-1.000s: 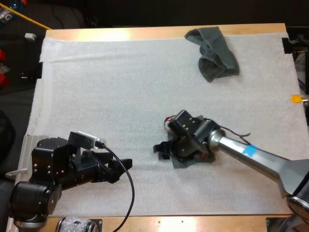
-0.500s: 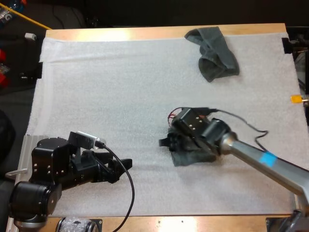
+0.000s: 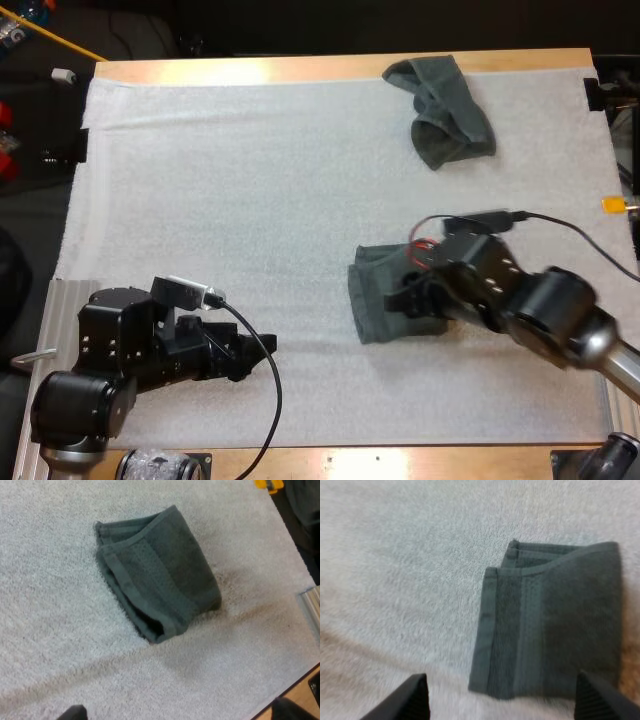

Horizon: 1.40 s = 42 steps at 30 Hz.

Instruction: Pick towel from pile, fold and stack

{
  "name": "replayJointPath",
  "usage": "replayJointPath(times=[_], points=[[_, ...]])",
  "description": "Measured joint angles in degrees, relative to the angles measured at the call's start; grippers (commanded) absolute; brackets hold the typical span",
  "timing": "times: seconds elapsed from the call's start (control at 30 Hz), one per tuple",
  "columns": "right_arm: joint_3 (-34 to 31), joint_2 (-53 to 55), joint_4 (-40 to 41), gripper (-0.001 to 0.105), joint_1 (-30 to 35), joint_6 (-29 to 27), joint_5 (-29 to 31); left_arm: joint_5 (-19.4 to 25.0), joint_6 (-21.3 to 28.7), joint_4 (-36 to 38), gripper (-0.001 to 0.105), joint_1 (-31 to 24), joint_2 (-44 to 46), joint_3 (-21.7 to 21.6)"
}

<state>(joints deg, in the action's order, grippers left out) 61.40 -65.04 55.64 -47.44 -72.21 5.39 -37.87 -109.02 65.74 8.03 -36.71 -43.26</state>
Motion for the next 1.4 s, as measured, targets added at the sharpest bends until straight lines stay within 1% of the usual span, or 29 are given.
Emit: replayJointPath(times=[0.27,0.33,0.43,0.6,0.67,0.73,0.8,0.97,1.07,1.13,1.23,1.3,1.4], points=[[0.0,12.99,8.9,0.059,0.0,0.38,0.0,0.0,-0.12,-1.56,0.069,0.0,0.0,1.33],[0.0,16.11,10.82,0.059,0.0,1.3,-0.08,0.0,-0.11,-2.04,0.069,0.0,0.0,1.34],[0.0,20.53,13.2,0.059,0.0,2.32,-2.3,0.0,-0.11,-2.83,0.069,0.0,0.0,1.34],[0.0,27.11,14.2,0.06,0.0,3.07,-7.48,0.0,-0.43,-3.84,0.071,0.0,0.0,1.34],[0.0,29.32,15.27,0.064,0.0,3.18,-8.53,-0.15,-1.72,-5.54,0.071,0.0,0.0,1.34],[0.0,31.18,16.72,0.073,0.0,3.29,-8.8,-0.15,-3.0,-7.85,0.071,0.0,0.0,1.34],[0.0,32.05,18.35,0.078,0.0,3.26,-8.8,-0.15,-4.27,-9.91,0.071,0.0,-0.7,1.46],[0.0,32.4,21.17,0.078,0.0,3.26,-8.89,-0.4,-4.94,-13.22,0.071,0.0,-5.63,1.62],[0.0,32.37,21.27,0.078,0.0,3.26,-8.93,-1.81,-5.0,-14.87,0.071,0.17,-9.81,1.76],[0.0,32.37,21.27,0.078,0.0,3.44,-8.93,-2.0,-5.0,-16.52,0.071,1.26,-12.81,1.77],[0.0,32.37,21.27,0.078,0.0,3.58,-8.93,-2.4,-5.86,-19.69,0.071,4.69,-17.3,1.77],[0.0,32.37,21.27,0.078,0.0,3.92,-8.93,-2.43,-7.25,-22.48,0.071,7.72,-20.86,1.77],[0.0,32.37,21.27,0.078,0.0,4.08,-8.93,-1.18,-10.44,-28.14,0.071,11.7,-25.94,1.77]])
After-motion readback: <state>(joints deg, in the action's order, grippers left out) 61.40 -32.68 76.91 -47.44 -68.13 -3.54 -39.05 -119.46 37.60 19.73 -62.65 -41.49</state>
